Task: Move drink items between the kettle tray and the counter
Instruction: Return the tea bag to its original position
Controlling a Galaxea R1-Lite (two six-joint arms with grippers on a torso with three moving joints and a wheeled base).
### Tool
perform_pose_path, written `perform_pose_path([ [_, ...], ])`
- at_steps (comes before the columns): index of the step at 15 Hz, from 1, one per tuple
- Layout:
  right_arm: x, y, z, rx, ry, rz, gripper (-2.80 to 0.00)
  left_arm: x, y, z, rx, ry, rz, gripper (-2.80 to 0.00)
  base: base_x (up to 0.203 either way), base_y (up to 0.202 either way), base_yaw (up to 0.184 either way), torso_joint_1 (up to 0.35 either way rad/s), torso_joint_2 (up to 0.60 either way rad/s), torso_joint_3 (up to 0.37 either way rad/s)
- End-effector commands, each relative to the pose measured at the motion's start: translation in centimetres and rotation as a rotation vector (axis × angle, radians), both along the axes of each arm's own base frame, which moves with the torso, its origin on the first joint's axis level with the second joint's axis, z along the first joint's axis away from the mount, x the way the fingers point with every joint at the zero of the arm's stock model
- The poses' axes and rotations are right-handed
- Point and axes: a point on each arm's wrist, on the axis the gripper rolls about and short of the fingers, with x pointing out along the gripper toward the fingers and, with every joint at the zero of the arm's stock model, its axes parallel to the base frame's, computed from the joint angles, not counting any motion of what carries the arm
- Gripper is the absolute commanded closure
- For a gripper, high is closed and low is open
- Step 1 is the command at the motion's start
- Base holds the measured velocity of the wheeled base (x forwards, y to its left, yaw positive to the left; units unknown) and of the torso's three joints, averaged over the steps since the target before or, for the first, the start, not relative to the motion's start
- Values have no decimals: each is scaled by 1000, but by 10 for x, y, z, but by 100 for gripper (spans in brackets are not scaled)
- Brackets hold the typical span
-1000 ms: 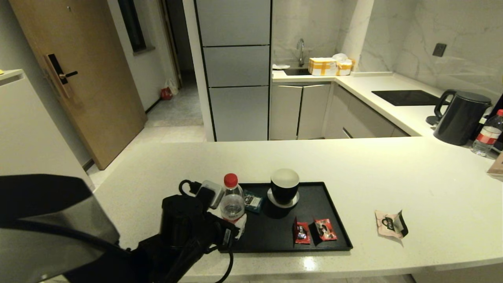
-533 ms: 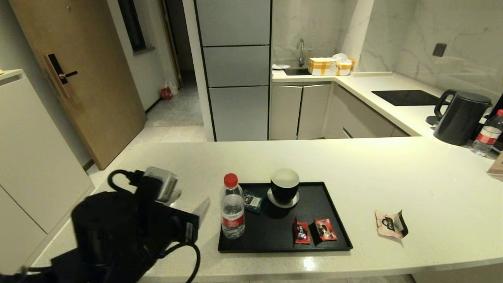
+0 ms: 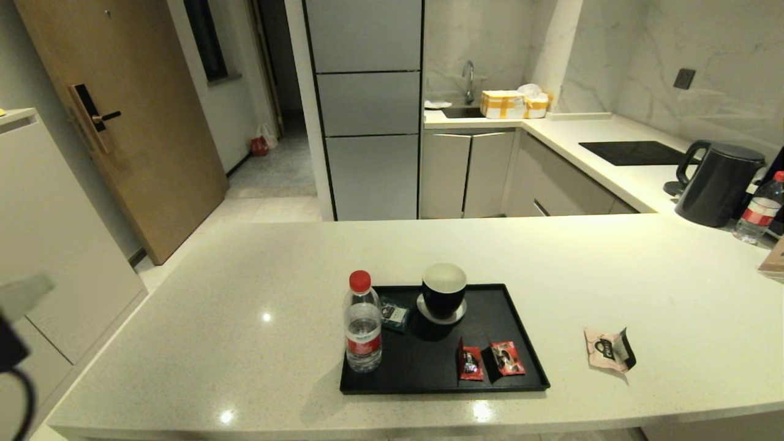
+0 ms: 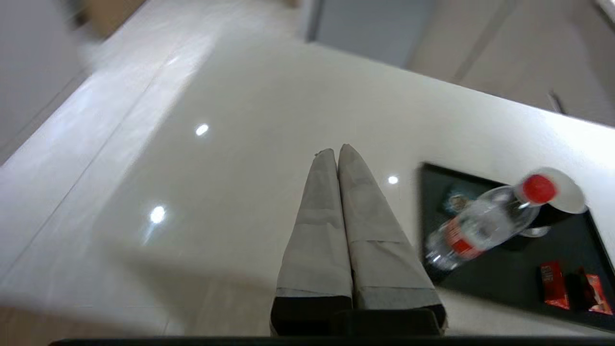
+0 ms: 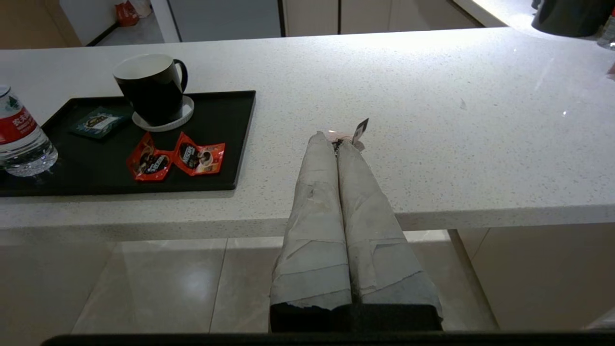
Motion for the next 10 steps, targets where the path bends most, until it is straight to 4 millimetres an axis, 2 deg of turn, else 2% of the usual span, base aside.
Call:
perform_pose_path([
  [1,0,0,0,-1,2,1,0,-104,26,-23,-21,77,118,0,0,0,0,0,0,0],
  [3,0,0,0,-1,3,1,0,-157,26,-51,-24,74,126,0,0,0,0,0,0,0],
  [5,0,0,0,-1,3,1,0,-192,23,-84,-5,36,86,0,0,0,0,0,0,0],
  [6,0,0,0,-1,2,1,0,-196,20,-95,0,23,48,0,0,0,0,0,0,0],
  [7,0,0,0,-1,3,1,0,-190,17,-102,3,33,-3,0,0,0,0,0,0,0],
  [8,0,0,0,-1,3,1,0,-181,16,-106,8,35,-45,0,0,0,0,0,0,0],
  [10,0,0,0,-1,3,1,0,-151,15,-111,63,-87,-64,0,0,0,0,0,0,0],
])
